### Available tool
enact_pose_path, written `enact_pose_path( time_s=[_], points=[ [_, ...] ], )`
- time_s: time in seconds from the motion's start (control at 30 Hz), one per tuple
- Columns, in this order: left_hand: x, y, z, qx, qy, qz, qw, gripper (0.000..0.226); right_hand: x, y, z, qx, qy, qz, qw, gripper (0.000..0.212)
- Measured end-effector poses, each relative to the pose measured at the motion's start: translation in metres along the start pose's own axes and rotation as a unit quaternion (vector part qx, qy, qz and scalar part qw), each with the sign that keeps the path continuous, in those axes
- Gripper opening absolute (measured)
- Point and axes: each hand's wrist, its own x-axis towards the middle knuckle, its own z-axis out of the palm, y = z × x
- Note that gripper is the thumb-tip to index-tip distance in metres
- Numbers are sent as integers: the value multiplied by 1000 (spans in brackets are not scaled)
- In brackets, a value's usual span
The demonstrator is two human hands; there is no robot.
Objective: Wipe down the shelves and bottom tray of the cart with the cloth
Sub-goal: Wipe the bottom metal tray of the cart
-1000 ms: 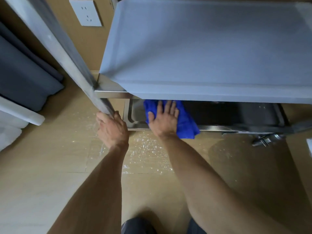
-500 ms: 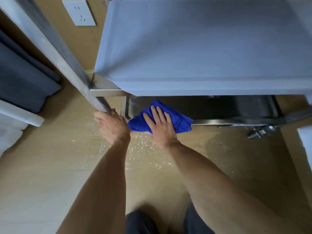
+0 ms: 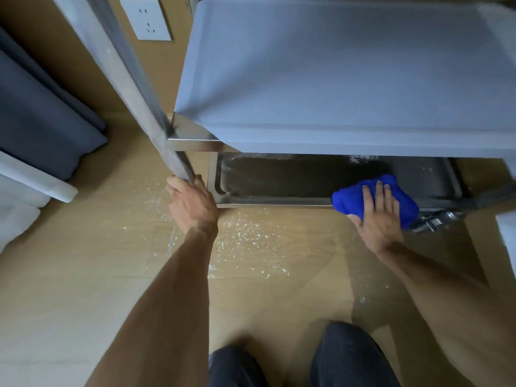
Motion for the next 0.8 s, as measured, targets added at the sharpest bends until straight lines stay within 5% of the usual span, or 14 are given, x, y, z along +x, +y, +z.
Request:
enact_pose_path(
  time_s=[0.2, 0.37, 0.5, 0.8],
  points=[
    [4, -7, -7, -3, -6, 35, 999, 30, 6, -199, -14, 45, 33, -199, 978, 79],
    [8, -8, -6, -14, -20, 21, 999, 24, 4, -319, -30, 75, 33, -214, 973, 62],
    [8, -2, -12, -12, -26, -24, 999, 28, -7, -283, -32, 70, 9, -223, 972, 81],
    [-17, 19, -5, 0, 8, -95, 995, 34, -11, -50, 2, 67, 12, 43, 997, 89]
  ],
)
